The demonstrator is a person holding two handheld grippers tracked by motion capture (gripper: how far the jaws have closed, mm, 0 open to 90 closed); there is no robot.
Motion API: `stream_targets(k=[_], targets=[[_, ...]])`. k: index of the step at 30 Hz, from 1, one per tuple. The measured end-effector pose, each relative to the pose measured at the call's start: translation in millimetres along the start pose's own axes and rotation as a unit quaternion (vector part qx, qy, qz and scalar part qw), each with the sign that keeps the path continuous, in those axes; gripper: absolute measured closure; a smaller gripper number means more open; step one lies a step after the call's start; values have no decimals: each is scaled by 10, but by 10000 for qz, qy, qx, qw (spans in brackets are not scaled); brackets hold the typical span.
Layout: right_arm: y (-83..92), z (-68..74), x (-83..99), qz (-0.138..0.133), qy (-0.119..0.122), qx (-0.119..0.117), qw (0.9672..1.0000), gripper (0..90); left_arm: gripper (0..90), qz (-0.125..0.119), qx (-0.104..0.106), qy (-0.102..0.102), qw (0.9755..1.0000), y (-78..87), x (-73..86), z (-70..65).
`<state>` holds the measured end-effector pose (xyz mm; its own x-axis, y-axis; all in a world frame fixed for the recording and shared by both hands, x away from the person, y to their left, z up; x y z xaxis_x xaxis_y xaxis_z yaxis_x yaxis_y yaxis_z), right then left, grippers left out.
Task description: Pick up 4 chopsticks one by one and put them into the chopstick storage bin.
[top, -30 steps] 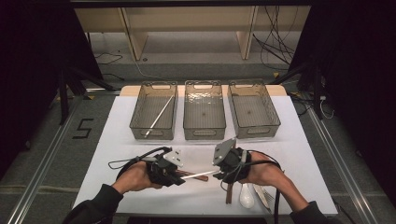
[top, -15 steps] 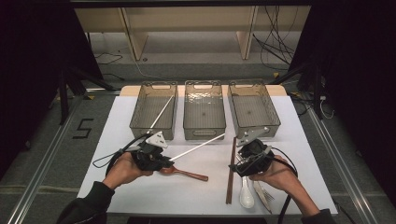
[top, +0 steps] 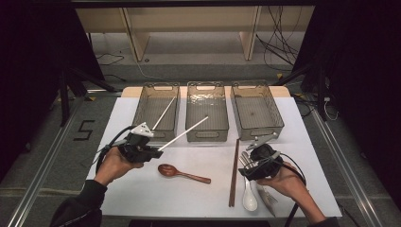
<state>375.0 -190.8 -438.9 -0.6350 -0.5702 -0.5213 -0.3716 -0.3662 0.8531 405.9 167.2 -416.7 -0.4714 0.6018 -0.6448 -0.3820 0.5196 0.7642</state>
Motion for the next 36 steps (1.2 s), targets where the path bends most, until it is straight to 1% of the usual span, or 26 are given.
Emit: stream_targets(k=[2, 7, 12, 14, 16, 21, 23, 28, 31, 32, 33, 36], targets=[[4, 0, 12, -22, -7, 5, 10000, 343, 825, -37, -69, 93, 9999, 18, 10, 67], [-18, -6, 43, 31, -35, 19, 10000, 337, 825, -85, -222, 289, 9993, 48, 18, 203], [-25, 5, 46, 42, -41, -4, 10000, 333, 825, -191, -362, 464, 9981, 110, -40, 346], [-21, 8, 45, 44, -53, -10, 10000, 331, 825, -198, -469, 490, 9975, 129, -69, 415], [-22, 9, 45, 36, -56, -18, 10000, 331, 825, -241, -527, 582, 9966, 131, -95, 482], [-28, 8, 49, 34, -26, -30, 10000, 330, 825, -185, -653, 701, 9952, 112, -153, 621], [-33, 10, 50, 40, -19, -36, 10000, 330, 825, -191, -705, 778, 9943, 99, -188, 674], [-31, 21, 46, 37, -7, -48, 10000, 330, 825, -164, -798, 876, 9928, 59, -252, 783], [-26, 17, 45, 23, -15, -56, 10000, 330, 825, -183, -845, 978, 9914, 29, -290, 854], [-27, 16, 47, 22, -13, -59, 10000, 330, 825, -156, -863, 972, 9914, 19, -299, 882], [-28, 16, 48, 23, -18, -65, 10000, 330, 825, -154, -886, 1023, 9907, 6, -309, 904], [-29, 18, 46, 24, -16, -73, 10000, 330, 825, -125, -945, 1086, 9895, -28, -334, 975]])
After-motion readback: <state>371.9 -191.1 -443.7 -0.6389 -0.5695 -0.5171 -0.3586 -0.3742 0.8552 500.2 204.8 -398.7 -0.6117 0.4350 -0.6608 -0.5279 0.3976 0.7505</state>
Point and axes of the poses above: each handheld gripper's, and its own axes: y roughly backward along the jaws, x roughly out of its underside, z roughly to its left, the point moved 4 cm from there along -y, roughly forward along the jaws, and after that the axes turned 4 degrees about -y, right-handed, at the moved point
